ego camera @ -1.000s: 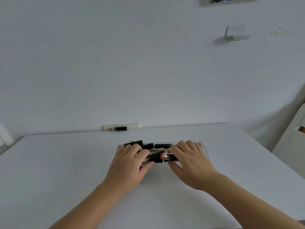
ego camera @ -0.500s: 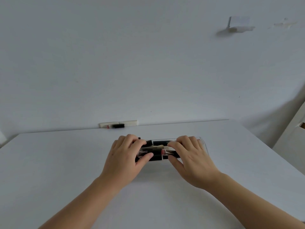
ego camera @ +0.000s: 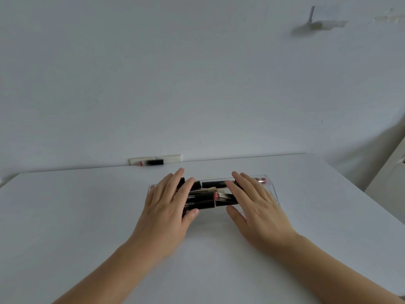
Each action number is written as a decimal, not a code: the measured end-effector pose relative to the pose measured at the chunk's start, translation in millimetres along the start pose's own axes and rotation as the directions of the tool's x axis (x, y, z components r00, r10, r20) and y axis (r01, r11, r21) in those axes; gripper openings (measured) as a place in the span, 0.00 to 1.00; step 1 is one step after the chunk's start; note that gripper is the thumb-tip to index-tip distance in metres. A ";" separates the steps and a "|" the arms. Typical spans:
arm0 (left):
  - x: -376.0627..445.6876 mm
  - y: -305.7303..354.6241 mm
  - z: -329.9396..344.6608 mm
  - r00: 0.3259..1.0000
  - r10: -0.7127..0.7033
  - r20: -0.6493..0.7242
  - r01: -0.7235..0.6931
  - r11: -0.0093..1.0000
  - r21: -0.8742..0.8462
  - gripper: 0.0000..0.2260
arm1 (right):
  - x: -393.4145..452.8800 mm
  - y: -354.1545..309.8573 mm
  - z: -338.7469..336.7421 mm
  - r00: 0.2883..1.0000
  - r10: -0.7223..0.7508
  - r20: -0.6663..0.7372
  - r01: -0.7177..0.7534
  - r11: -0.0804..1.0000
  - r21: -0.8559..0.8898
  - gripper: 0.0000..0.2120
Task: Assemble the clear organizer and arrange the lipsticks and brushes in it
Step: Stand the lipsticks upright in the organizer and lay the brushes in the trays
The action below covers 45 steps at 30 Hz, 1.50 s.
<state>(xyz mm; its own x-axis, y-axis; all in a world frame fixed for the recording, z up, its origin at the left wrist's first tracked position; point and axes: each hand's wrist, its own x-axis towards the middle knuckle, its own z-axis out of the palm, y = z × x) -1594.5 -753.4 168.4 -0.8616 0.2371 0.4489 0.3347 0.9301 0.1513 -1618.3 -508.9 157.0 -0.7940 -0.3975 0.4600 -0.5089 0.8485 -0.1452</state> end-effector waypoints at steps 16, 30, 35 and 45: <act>-7.2 -4.5 -7.1 0.998 -0.061 0.000 0.060 0.990 -0.128 0.33 | 18.2 3.1 -21.5 0.992 0.000 -0.122 0.010 0.996 0.086 0.23; 98.9 -139.5 -17.8 0.954 -0.256 0.157 0.271 0.959 -0.086 0.19 | 176.3 -3.8 -32.9 0.848 -0.058 0.527 -0.078 0.970 0.232 0.11; 118.0 -163.3 16.2 0.952 -0.229 0.204 0.234 0.972 -0.001 0.20 | 208.4 -20.5 5.5 0.662 -0.121 0.739 0.062 0.992 0.106 0.23; 120.2 -174.8 47.7 0.986 -0.164 0.037 0.161 0.984 0.076 0.14 | 226.0 -40.6 46.3 0.590 -0.160 0.791 0.206 0.977 0.044 0.22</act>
<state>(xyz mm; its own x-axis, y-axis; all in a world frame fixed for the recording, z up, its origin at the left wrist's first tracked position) -1774.8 -874.1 153.9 -0.9183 0.0912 0.3853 0.1615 0.9747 0.1544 -1792.5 -649.4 226.3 -0.6501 -0.6471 -0.3982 -0.6761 0.7319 -0.0856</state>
